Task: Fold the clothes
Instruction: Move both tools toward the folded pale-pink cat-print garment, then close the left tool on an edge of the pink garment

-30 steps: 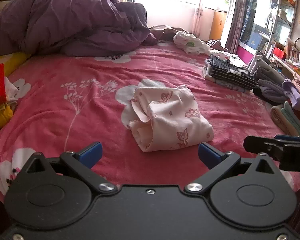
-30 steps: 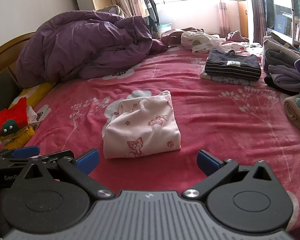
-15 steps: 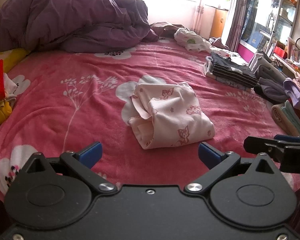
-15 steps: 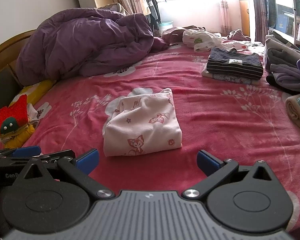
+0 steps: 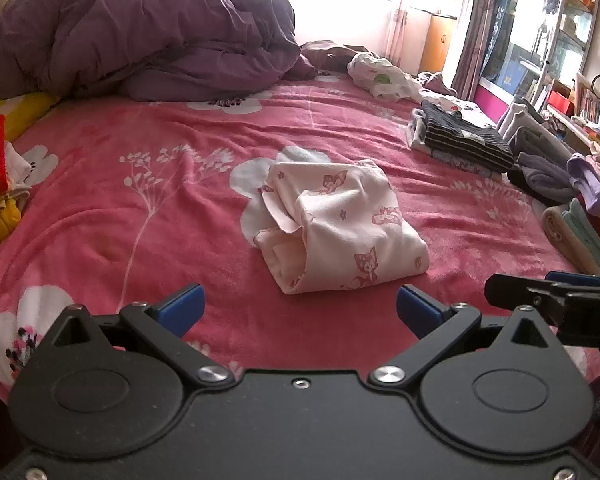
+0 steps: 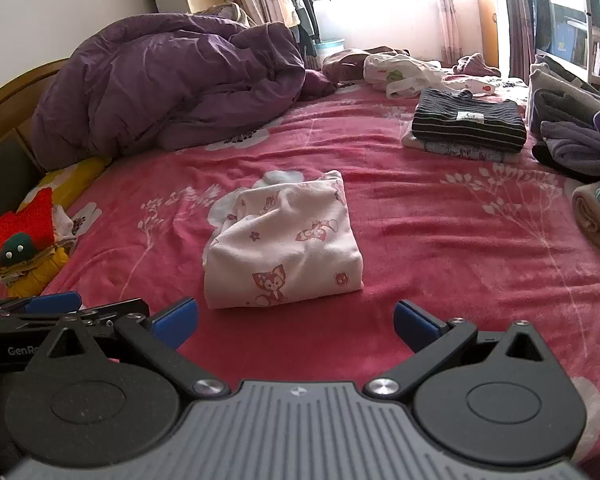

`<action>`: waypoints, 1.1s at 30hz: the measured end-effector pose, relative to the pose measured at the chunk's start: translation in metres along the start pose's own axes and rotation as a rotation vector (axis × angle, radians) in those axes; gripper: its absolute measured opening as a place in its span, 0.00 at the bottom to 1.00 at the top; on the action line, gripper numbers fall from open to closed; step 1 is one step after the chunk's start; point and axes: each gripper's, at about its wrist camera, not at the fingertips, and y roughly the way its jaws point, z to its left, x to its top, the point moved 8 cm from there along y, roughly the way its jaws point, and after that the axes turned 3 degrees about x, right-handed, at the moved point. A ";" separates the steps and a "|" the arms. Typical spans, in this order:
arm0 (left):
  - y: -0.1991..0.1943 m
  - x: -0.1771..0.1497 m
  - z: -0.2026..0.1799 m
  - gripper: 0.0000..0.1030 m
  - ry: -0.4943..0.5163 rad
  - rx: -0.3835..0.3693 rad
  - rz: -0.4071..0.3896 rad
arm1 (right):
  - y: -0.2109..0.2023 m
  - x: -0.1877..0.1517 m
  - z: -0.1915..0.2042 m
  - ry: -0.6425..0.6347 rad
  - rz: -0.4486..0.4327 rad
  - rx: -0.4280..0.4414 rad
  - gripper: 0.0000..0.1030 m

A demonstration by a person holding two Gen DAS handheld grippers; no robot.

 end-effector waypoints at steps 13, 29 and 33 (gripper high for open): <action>0.018 -0.001 0.000 1.00 -0.006 -0.010 0.028 | 0.013 -0.003 -0.010 0.023 0.028 0.021 1.00; 0.080 0.053 0.009 1.00 -0.035 -0.095 -0.012 | 0.060 0.027 -0.045 0.004 0.002 0.039 1.00; 0.101 0.067 0.015 1.00 -0.031 -0.098 0.019 | 0.078 0.045 -0.058 -0.005 -0.015 0.049 1.00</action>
